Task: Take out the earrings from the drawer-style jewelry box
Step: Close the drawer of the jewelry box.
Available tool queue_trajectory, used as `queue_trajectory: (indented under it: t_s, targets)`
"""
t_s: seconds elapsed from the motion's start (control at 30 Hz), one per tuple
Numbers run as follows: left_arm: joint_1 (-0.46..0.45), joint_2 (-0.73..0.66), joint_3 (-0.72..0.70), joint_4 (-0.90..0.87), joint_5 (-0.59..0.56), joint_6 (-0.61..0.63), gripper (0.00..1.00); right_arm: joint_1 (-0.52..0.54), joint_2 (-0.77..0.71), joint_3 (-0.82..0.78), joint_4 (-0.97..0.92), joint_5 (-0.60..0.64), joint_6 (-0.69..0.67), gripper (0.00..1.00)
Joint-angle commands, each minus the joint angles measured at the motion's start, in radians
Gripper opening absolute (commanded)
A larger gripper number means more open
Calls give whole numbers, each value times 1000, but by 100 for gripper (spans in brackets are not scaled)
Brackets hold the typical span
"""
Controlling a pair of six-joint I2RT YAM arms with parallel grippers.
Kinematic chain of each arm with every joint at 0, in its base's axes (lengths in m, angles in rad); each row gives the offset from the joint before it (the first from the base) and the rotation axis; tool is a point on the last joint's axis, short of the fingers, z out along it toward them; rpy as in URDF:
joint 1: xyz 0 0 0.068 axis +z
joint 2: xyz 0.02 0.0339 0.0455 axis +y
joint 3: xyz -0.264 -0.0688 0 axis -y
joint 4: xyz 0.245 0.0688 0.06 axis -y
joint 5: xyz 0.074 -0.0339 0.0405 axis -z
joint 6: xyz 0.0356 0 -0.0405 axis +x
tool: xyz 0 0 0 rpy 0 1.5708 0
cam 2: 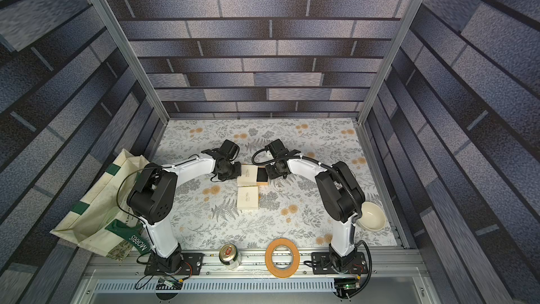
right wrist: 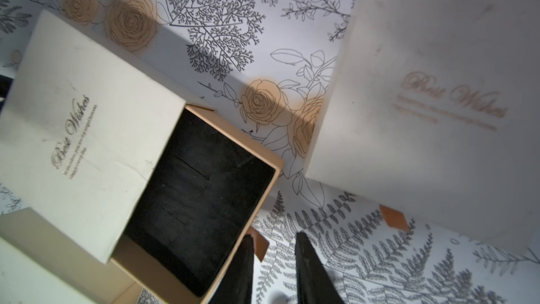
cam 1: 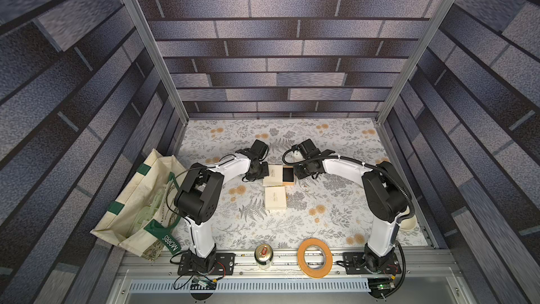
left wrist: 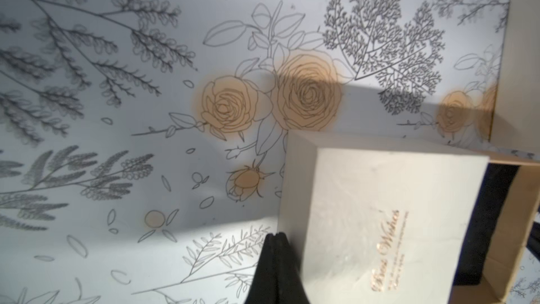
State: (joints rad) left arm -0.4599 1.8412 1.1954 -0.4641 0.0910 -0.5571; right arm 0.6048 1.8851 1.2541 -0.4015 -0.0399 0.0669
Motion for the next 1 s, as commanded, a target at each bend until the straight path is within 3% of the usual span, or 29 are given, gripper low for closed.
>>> queue_trajectory:
  t_s: [0.0,0.97]
  targets:
    - [-4,-11,15,-8,-14,0,0,10,26,24,-8,-28,4,27]
    - [-36,-2,13,21,13,-6,0,95,119,124,27,-127,37,28]
